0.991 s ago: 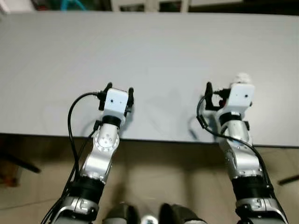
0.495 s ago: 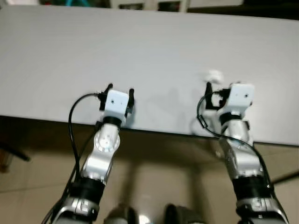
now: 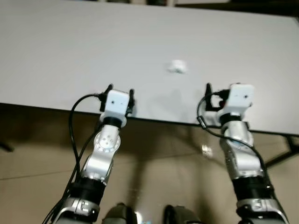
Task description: Picking trash to rubbish bin
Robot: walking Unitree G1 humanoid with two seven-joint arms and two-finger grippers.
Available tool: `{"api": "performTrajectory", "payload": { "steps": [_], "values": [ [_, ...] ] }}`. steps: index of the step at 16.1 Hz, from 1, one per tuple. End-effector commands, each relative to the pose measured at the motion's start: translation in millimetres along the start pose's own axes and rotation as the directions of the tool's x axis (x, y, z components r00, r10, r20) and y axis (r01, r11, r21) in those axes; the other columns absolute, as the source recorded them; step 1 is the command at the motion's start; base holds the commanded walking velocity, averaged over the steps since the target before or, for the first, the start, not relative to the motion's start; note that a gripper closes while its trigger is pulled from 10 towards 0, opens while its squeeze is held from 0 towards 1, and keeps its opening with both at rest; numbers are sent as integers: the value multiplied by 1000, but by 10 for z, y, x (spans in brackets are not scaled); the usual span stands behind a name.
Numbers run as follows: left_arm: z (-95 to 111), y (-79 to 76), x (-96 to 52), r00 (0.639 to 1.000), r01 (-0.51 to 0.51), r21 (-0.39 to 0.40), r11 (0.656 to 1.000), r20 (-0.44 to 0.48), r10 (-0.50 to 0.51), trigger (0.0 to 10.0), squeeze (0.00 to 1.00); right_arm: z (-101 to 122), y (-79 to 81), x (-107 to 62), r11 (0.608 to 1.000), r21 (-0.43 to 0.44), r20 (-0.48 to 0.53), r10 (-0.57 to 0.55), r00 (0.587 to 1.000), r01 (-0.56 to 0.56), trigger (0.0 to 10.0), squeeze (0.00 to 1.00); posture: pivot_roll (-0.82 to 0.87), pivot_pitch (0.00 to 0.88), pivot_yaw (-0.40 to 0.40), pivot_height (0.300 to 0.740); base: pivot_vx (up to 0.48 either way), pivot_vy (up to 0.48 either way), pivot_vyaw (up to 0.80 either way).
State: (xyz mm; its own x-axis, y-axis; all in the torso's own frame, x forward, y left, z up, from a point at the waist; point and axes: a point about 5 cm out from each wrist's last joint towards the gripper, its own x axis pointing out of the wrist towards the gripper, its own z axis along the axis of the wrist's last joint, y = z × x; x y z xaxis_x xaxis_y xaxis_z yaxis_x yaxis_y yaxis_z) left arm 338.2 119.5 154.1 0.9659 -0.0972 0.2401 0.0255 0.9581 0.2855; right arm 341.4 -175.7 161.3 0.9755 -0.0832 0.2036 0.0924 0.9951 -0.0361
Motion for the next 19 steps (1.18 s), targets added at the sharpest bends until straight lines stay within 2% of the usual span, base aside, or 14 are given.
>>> {"api": "performTrajectory", "payload": {
  "steps": [1,5,16,19],
  "values": [
    [-60,84,-34,1000,-24,19,1000,-19,24,10000,0,-31,69,-18,1000,10,-17,16,1000,-16,10000,0,-16,218,16,740,0,-458,0],
    [-65,89,-35,999,-25,17,1000,-19,25,10000,0,-35,75,-17,1000,13,-19,19,1000,-19,10000,0,-17,220,17,740,0,-420,0],
    [-41,65,-35,1000,-17,-17,1000,-6,17,10000,0,-46,98,-26,999,18,-24,34,999,-34,10000,0,-19,219,18,740,0,0,0],
    [-49,76,-34,1000,-22,-10,1000,-10,22,10000,0,-47,108,-27,999,19,-25,40,999,-39,10000,0,-17,217,18,740,302,0,0]
  ]
}}
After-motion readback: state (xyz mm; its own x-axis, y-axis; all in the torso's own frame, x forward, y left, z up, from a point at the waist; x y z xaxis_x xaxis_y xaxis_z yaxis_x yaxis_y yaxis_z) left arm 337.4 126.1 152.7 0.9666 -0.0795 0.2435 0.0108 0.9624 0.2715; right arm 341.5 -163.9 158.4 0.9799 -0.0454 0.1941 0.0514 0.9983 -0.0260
